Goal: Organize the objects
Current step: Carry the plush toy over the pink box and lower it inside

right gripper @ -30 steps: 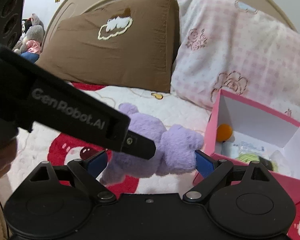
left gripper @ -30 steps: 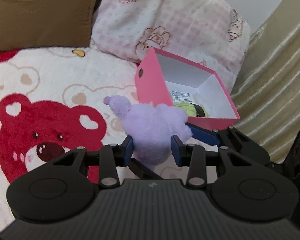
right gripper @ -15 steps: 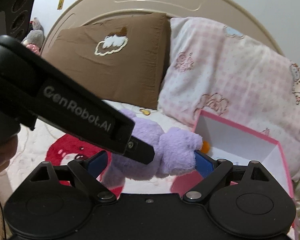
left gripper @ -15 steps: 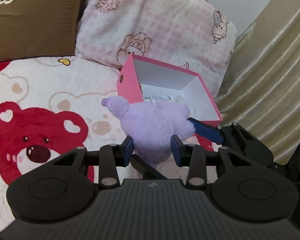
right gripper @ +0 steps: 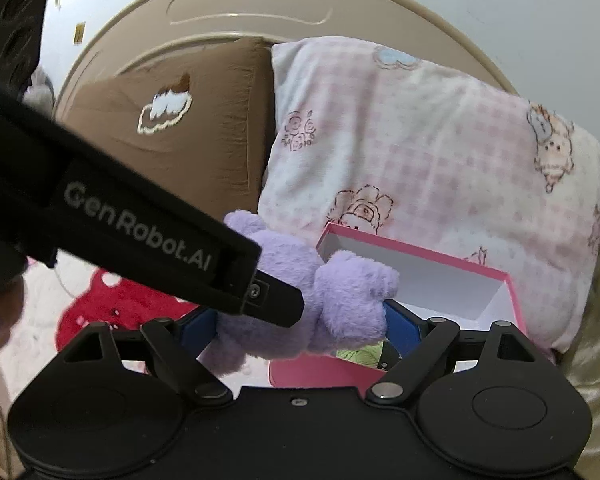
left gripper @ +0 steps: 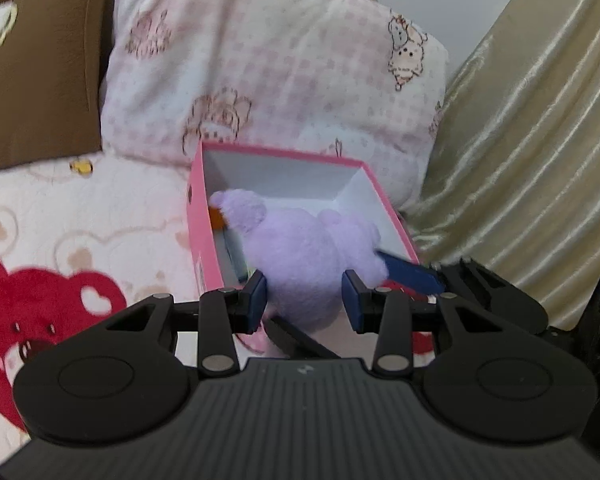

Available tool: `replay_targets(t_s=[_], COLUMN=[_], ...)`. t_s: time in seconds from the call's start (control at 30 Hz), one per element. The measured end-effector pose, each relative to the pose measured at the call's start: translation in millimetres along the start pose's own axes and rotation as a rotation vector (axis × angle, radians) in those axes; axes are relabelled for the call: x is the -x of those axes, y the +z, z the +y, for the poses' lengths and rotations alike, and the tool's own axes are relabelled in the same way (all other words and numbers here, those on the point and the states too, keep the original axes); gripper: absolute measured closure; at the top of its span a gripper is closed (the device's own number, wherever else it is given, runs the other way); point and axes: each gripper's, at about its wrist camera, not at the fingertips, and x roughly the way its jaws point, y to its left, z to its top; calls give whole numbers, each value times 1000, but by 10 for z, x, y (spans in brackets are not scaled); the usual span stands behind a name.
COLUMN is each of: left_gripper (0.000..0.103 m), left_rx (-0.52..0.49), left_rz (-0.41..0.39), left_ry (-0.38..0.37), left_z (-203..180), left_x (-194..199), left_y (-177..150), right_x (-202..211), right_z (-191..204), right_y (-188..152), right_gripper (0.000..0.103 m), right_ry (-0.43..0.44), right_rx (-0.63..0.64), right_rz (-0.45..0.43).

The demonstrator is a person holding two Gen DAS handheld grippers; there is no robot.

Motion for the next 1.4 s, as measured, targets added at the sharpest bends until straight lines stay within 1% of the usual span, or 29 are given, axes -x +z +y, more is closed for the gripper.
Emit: replay_targets(t_s=[0.07, 0.17, 0.3, 0.47, 0.53, 0.63, 0.77, 0.9, 1.03, 1.13, 1.2, 1.33, 1.4], left_gripper=[66, 66, 66, 66, 66, 66, 66, 66, 66, 66, 66, 66, 66], left_rx=[13, 30, 3, 3, 3, 5, -3, 3, 9, 41, 71, 123, 162], left_rz=[2, 8, -2, 12, 19, 26, 47, 74, 105, 136, 148, 167, 190], left_ry=[-17, -30, -12, -8, -7, -7, 7, 33, 62, 62, 68, 57, 66], left_z=[-24, -57, -168, -233, -251, -269, -322, -359, -354, -289, -220, -77, -1], left_x=[-42, -105, -181, -328, -386, -479, -636, -864, -1157, -1401, -1560, -1886, -2065], left_y=[40, 92, 126, 181, 209, 279, 402, 590, 764, 872, 925, 947, 922], right_x=[16, 34, 27, 16, 18, -22, -140, -289, -527, -735, -900, -1189, -1332], right_z=[-171, -318, -404, -554, -629, -753, -961, -1131, -1329, -1459, -1583, -1801, -1842], right_y=[18, 22, 30, 64, 83, 114, 147, 184, 237, 266, 260, 204, 165], right_gripper=[13, 13, 17, 22, 26, 28, 30, 31, 34, 36, 40, 45, 47], right_ry=[60, 87, 91, 70, 67, 75, 106, 125, 162, 173, 181, 185, 165], right_rx=[-63, -91, -65, -46, -52, -68, -123, -158, -214, -246, -272, -342, -329], right_rz=[16, 26, 42, 53, 53, 62, 82, 97, 126, 150, 185, 228, 248])
